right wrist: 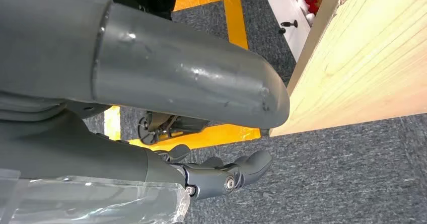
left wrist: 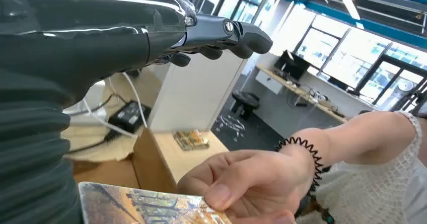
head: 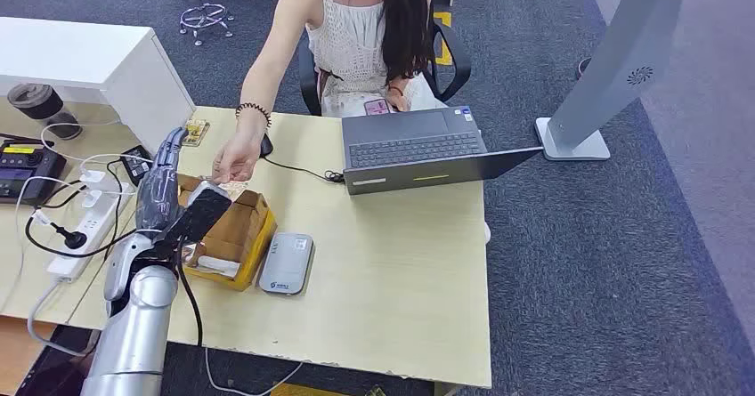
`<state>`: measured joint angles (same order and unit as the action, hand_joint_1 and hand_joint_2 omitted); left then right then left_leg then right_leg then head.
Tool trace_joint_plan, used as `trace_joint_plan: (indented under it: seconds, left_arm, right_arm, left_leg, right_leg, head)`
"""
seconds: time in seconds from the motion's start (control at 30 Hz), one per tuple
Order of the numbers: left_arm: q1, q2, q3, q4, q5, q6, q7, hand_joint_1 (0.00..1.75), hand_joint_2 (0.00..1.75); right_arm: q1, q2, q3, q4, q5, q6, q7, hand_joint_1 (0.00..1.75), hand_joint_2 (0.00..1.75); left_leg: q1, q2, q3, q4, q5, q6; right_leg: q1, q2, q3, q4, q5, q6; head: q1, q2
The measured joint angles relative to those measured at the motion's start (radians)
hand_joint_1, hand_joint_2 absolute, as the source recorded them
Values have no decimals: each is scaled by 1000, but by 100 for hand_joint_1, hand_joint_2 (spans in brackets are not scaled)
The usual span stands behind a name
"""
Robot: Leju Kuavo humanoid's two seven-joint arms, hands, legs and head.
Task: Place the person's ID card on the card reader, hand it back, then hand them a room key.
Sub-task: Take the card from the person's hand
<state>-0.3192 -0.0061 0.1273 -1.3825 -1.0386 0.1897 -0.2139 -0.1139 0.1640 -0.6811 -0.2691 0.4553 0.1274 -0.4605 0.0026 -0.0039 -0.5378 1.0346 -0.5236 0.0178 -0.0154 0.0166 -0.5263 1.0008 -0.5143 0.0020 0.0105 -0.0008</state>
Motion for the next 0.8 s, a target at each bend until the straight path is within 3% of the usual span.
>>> trace_joint_plan:
  seconds: [0.57,0.8]
  left_arm:
    - [-183,111,-126,169,-447,202,226,0,175]
    - [-211,128,-151,205,-530,221,268,0,175]
  right_arm:
    - [-13,21,17,16,33,2,52,0,0]
    - [-14,21,17,16,25,14,56,0,0]
  left_leg:
    - [0,0,0,0,0,0]
    - [0,0,0,0,0,0]
  right_leg:
    - [0,0,0,1,0,-1]
    - [0,0,0,0,0,-1]
  head:
    - [0,0]
    - [0,0]
